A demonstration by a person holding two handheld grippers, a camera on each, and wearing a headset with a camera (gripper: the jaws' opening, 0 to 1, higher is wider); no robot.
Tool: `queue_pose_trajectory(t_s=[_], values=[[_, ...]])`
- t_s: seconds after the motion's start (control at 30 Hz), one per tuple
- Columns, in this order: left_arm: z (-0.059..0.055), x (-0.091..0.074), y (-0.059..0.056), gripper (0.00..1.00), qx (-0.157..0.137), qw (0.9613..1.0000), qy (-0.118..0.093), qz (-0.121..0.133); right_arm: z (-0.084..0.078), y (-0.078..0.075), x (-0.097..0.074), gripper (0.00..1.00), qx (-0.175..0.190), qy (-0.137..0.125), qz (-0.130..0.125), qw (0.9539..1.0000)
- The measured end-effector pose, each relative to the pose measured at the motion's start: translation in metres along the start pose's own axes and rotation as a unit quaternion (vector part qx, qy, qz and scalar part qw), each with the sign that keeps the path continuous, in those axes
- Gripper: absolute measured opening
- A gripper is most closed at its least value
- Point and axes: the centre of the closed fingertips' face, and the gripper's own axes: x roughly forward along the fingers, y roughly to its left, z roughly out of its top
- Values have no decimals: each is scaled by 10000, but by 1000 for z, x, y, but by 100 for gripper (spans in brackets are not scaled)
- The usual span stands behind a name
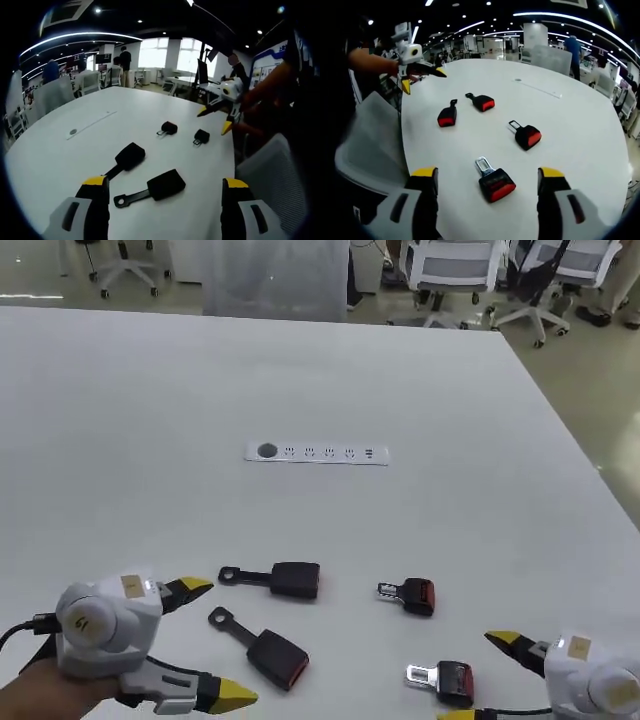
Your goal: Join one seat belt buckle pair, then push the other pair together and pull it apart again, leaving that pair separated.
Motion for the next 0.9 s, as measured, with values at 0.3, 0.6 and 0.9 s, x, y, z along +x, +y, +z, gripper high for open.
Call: queue_pose_trajectory(t_s=[0.3, 0.6, 0.9], values=[[-9, 20, -2, 93, 299, 9981, 400, -353, -12, -3, 5, 79, 38, 210, 184, 9996], [-12, 36, 0, 93, 435, 9950, 617, -660, -15, -1, 11, 79, -73, 352, 448, 9983], [-18, 50, 0, 90, 699, 9875, 936, -1060, -25, -2, 19, 77, -283, 619, 722, 9951]])
